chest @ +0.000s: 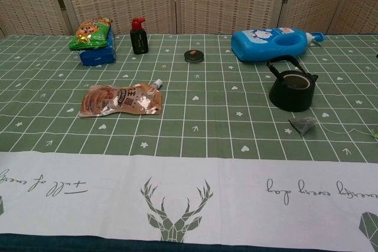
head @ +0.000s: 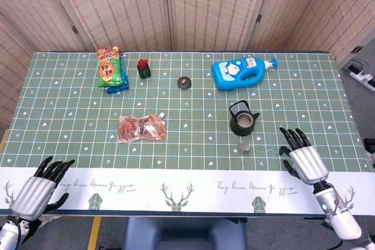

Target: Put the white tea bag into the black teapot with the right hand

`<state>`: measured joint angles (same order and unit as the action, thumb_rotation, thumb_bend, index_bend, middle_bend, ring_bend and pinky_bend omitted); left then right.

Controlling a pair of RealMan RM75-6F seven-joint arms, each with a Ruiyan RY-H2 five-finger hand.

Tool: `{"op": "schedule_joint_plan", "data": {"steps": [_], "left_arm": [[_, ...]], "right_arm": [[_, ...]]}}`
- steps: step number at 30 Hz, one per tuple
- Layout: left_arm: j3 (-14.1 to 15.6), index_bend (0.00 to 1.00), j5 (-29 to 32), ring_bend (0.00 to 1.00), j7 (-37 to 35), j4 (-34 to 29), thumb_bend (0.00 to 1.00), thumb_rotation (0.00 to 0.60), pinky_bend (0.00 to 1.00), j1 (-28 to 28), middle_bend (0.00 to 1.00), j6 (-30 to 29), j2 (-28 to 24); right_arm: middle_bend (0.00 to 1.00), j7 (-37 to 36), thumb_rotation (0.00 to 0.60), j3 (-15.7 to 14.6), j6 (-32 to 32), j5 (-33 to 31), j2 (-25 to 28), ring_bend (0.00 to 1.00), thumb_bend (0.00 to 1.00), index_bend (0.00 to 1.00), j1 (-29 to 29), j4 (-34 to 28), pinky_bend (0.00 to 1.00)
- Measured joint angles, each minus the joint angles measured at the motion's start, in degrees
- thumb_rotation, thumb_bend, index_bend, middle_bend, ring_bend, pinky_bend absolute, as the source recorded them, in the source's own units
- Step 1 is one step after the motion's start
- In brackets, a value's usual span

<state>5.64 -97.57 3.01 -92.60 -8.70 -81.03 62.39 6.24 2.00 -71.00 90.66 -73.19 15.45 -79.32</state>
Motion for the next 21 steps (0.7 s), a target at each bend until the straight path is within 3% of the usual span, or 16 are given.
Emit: {"op": "schedule_joint_plan", "data": {"steps": [4, 9, 21], "left_arm": [[0.0, 0.00, 0.0, 0.11, 0.0, 0.0, 0.32, 0.600, 0.01, 0.0, 0.14, 0.1, 0.0], [0.0, 0.00, 0.1, 0.11, -0.1, 0.0, 0.32, 0.600, 0.02, -0.1, 0.14, 0.1, 0.0], [0.0, 0.00, 0.2, 0.11, -0.4, 0.1, 0.32, 0.600, 0.01, 0.0, 0.14, 0.1, -0.2]], "right_arm": [[0.00, -0.5, 0.600, 0.0, 1.6, -1.3, -1.3, 0.00, 0.48, 0.43, 0.7, 2.3, 0.00], [0.00, -1.5, 0.600, 0.3, 3.2, -3.2, -2.4, 0.00, 0.48, 0.30, 1.4, 3.8, 0.00], [0.00, -5.7, 0.600, -1.2, 2.5, -3.0, -4.9, 0.00, 0.48, 0.28, 1.0, 8.8, 0.00]]}}
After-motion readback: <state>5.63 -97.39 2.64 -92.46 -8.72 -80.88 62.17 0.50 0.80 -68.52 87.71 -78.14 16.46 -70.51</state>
